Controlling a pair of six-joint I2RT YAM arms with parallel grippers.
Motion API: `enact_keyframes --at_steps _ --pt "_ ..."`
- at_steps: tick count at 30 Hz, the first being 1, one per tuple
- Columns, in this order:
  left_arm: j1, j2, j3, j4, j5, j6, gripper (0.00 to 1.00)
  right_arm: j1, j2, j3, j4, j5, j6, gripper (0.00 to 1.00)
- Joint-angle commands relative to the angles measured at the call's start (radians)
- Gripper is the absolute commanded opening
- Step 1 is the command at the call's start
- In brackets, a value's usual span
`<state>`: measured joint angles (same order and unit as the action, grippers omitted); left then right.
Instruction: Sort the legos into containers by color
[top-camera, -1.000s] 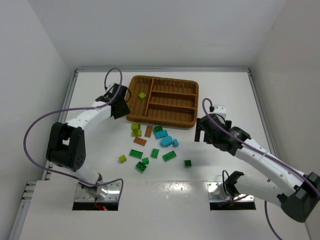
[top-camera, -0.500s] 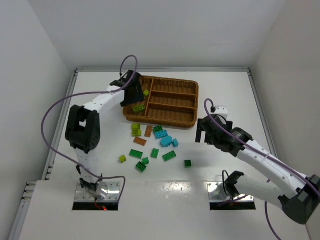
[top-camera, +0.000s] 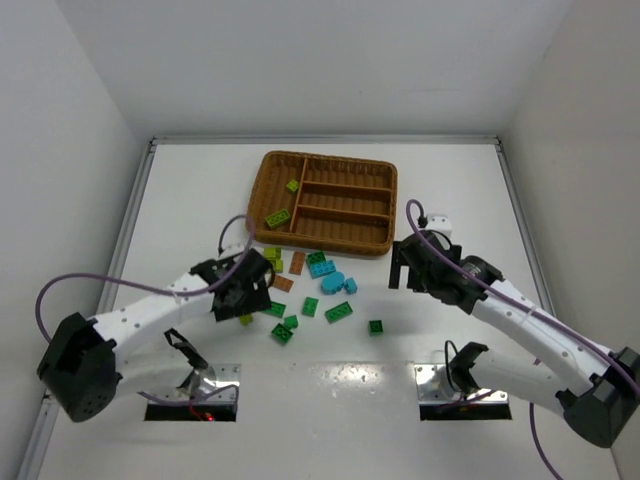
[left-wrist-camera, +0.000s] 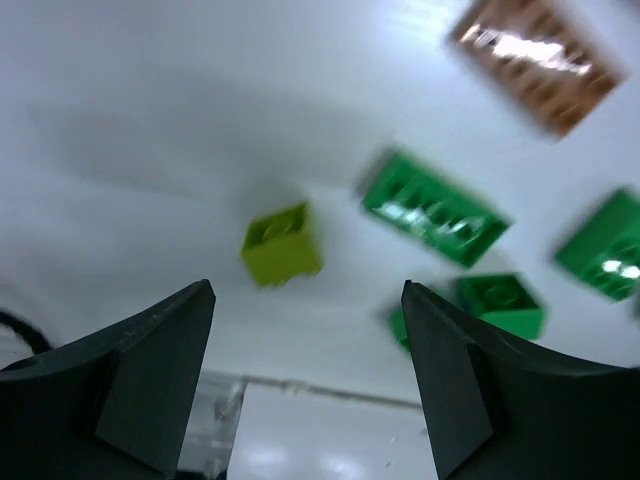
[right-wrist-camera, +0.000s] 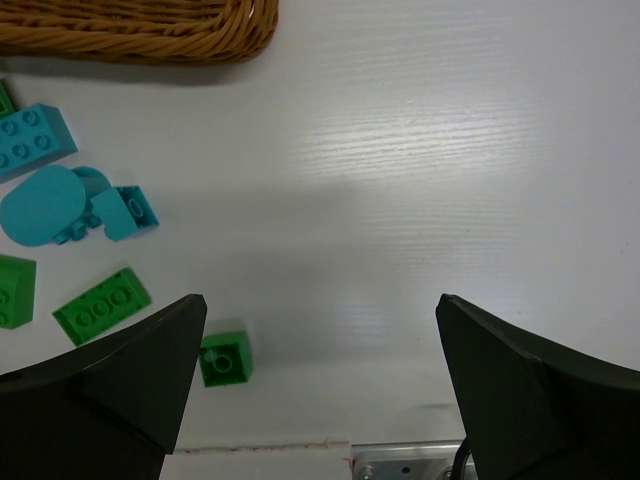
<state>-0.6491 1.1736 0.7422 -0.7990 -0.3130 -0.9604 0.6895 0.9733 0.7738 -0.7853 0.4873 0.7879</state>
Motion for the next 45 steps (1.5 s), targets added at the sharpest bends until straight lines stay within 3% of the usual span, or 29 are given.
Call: enact_keyframes --at_steps 1,3,6,15,25,32,37,45 --pt "-0.066 -0.119 -0.102 -0.084 0.012 -0.303 0.82 0.002 0.015 -0.011 0.029 -0.027 -0.004 1.0" --pt "-0.081 -0.193 -0.163 -0.094 -0.003 -0.392 0.82 0.002 0.024 -0.002 0.038 -0.047 -0.004 1.0" --pt "-0.055 -0.207 -0.195 -0.025 -0.003 -0.374 0.81 0.002 0.024 -0.002 0.06 -0.058 -0.004 1.0" --pt "-0.067 -0.048 -0.17 0.06 -0.028 -0.382 0.71 0.002 0.015 -0.011 0.06 -0.067 -0.004 1.0" --pt "-0.023 -0.046 -0.149 0.078 -0.058 -0.328 0.38 0.002 0.005 -0.021 0.06 -0.067 -0.004 1.0" --pt "-0.014 -0.019 -0.127 0.078 -0.047 -0.296 0.25 0.002 0.005 -0.021 0.06 -0.067 -0.004 1.0" --pt "0.019 0.004 0.028 0.078 -0.084 -0.177 0.25 0.002 -0.004 -0.021 0.05 -0.058 -0.004 1.0" --pt "0.161 0.346 0.496 0.124 -0.12 0.053 0.24 0.002 -0.013 -0.002 0.032 -0.04 0.005 1.0"
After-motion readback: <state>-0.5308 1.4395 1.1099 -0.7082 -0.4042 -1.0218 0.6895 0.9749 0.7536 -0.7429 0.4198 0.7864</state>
